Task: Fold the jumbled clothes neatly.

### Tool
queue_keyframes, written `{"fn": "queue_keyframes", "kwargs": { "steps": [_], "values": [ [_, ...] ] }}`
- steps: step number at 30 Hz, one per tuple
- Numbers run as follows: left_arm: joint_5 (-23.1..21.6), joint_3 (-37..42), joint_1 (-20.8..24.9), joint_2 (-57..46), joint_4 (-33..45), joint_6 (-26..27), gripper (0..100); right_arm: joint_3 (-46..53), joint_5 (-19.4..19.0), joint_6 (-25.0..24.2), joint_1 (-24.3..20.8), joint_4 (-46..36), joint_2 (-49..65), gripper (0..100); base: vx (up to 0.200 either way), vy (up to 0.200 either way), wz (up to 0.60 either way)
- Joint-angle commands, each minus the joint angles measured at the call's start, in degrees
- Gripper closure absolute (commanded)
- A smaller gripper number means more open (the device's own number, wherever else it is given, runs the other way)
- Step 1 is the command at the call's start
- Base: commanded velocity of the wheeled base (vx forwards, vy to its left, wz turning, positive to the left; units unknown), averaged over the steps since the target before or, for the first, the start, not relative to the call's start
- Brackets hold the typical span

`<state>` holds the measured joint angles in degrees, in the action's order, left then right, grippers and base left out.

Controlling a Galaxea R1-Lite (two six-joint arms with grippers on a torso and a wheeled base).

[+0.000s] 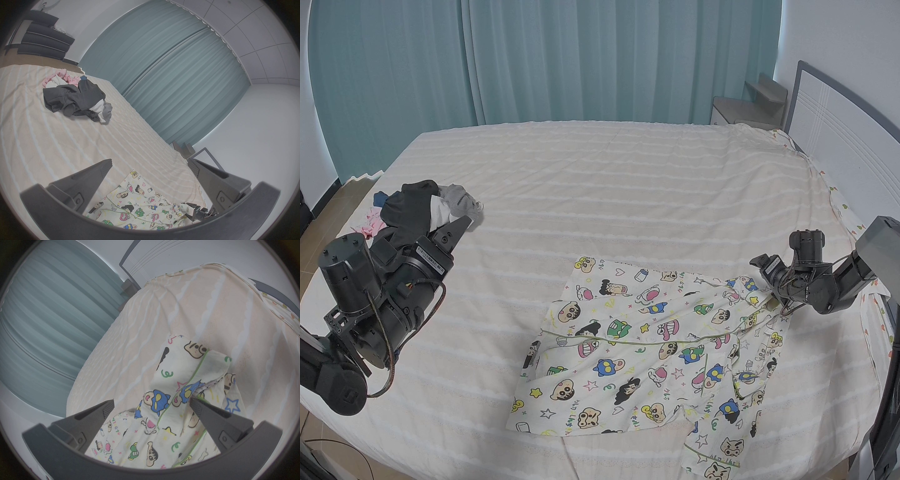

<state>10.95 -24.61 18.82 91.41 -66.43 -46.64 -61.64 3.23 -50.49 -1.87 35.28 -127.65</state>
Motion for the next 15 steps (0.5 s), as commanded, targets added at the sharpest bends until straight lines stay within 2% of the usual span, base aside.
{"fn": "queue_keyframes", "kwargs": {
  "steps": [1,7,8,15],
  "values": [
    [0.04,0.00,-0.01,0.26,-0.02,-0.03,0,-1.91,0.46,0.66,0.46,0.14,-2.96,0,0.000,0.000,0.00],
    [-0.05,0.00,-0.01,0.26,-0.02,-0.12,0,-2.70,1.78,1.54,0.63,0.05,-3.49,0,0.000,0.000,0.00],
    [0.04,0.00,-0.01,0.26,-0.02,-0.12,0,-2.70,1.96,1.89,0.63,0.05,-3.66,100,0.000,0.000,0.00],
    [0.04,0.00,-0.01,0.26,-0.02,-0.12,0,-2.61,2.04,2.94,0.46,0.05,-3.40,100,0.000,0.000,0.00]
  ]
}}
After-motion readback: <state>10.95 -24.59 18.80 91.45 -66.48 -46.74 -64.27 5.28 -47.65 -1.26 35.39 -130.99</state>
